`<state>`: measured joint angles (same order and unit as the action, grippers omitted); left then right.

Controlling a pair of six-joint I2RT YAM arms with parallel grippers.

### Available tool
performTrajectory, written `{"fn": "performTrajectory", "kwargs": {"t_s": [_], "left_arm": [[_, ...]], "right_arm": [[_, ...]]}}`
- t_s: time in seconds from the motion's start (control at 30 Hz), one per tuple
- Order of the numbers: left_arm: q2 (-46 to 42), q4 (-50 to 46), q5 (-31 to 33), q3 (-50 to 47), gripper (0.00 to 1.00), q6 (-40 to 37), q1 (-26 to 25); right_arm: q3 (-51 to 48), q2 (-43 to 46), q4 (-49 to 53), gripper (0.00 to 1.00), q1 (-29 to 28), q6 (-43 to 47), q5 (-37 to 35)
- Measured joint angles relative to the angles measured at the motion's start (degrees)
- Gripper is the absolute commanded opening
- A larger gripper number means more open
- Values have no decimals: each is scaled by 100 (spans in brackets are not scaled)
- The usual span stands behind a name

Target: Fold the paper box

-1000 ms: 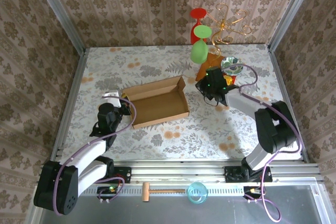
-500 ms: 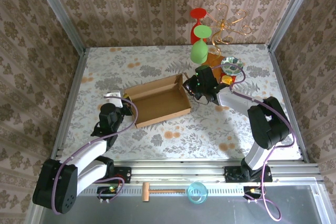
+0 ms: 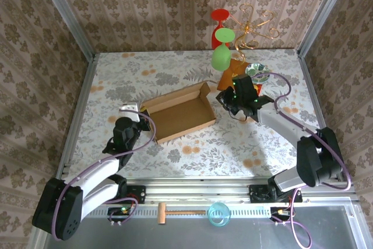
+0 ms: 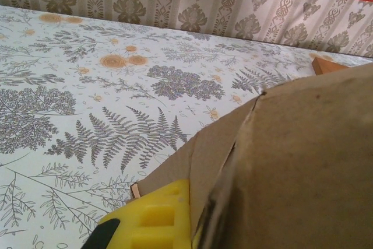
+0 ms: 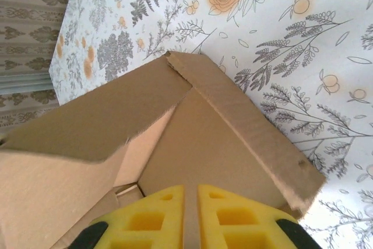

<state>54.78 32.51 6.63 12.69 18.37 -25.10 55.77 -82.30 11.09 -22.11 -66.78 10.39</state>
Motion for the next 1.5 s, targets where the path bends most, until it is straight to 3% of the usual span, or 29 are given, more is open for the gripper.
{"fn": "performTrajectory", "kwargs": {"t_s": [0.1, 0.2, 0.33, 0.43, 0.6, 0.9, 1.2, 1.4, 1.5], "left_arm": [[-92, -94, 114, -17, 0, 2, -173], [-144, -151, 184, -33, 0, 2, -284], [-155, -160, 254, -44, 0, 2, -306], [-153, -151, 284, -46, 0, 2, -310], [-96, -101, 289, -46, 0, 2, -310], [70, 76, 339, -48, 0, 2, -310], [151, 199, 372, -50, 0, 2, -310], [131, -278, 247, -103, 35, 133, -348], [-164, -772, 190, -107, 42, 326, -376]], "right_arm": [[0, 385, 302, 23, -20, -4, -24], [0, 800, 448, 37, -138, -310, -181], [105, 1147, 433, 49, -767, -931, -710], [376, 1001, 295, 53, -1222, -1379, -970], [1174, 164, 26, 55, -1460, -1895, -1141], [1921, -925, 59, 47, -1528, -2538, -1147], [1958, -1207, 162, 21, -1521, -2662, -1147], [1705, -1075, 92, 3, -1515, -2734, -1150], [1469, -1016, 96, 0, -1510, -2793, -1147]]}}
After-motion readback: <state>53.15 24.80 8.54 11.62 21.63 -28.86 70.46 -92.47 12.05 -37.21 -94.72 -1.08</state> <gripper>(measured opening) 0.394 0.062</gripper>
